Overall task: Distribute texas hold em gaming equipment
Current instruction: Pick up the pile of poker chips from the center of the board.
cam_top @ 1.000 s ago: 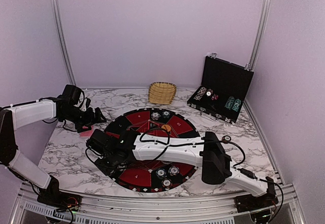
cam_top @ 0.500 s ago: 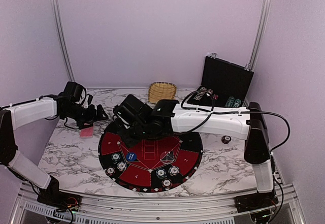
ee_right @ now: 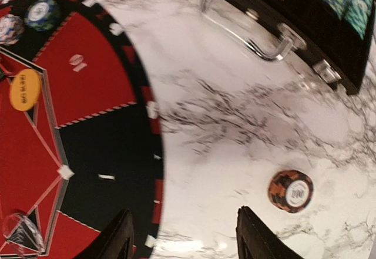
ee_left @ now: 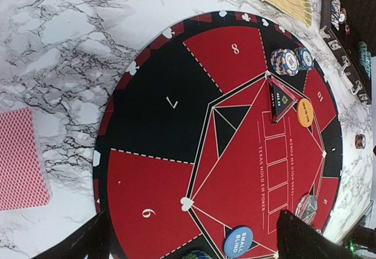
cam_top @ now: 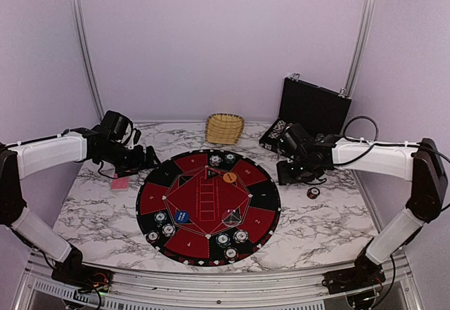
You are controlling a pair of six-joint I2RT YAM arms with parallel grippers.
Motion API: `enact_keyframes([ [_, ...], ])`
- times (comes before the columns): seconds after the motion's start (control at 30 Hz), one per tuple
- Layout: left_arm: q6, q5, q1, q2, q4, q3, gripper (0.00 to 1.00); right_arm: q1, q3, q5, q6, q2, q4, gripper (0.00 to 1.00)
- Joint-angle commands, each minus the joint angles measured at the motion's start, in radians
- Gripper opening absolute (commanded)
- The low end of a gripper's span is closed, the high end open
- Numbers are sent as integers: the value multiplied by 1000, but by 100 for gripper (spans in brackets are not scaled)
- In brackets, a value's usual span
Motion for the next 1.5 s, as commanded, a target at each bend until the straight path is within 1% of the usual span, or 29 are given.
enact_keyframes([
  [0.0, 13, -15, -1, 19, -28, 51, 99, -102, -101, -12, 19, -82, 15, 61],
  [0.1, 18, -12, -2, 32, -34, 64, 99, -168, -137, -16, 4, -97, 6, 67],
  [0.3, 22, -8, -2, 47, -37, 86, 99, -304, -189, -52, -49, -102, 47, 78],
  [0.37, 23, -8, -3, 52, -39, 90, 99, -338, -196, -72, -65, -90, 63, 80],
  [0.47, 24, -9, -2, 57, -41, 92, 99, -390, -216, -137, -92, -73, 101, 80],
  [0.6, 23, -7, -2, 64, -42, 92, 99, -411, -218, -180, -111, -35, 133, 81],
  [0.93, 22, -10, -2, 71, -44, 95, 99, -443, -240, -197, -135, 61, 185, 79],
  [1.0, 22, -11, -2, 71, -46, 96, 99, -444, -246, -201, -134, 64, 188, 77],
  [1.07, 20, -11, -2, 72, -47, 97, 99, -444, -251, -207, -134, 61, 184, 71],
  [1.2, 17, -10, -2, 74, -48, 96, 99, -444, -265, -210, -131, 43, 173, 67],
  [1.47, 10, -4, -2, 86, -49, 99, 99, -443, -275, -218, -145, 25, 156, 64],
])
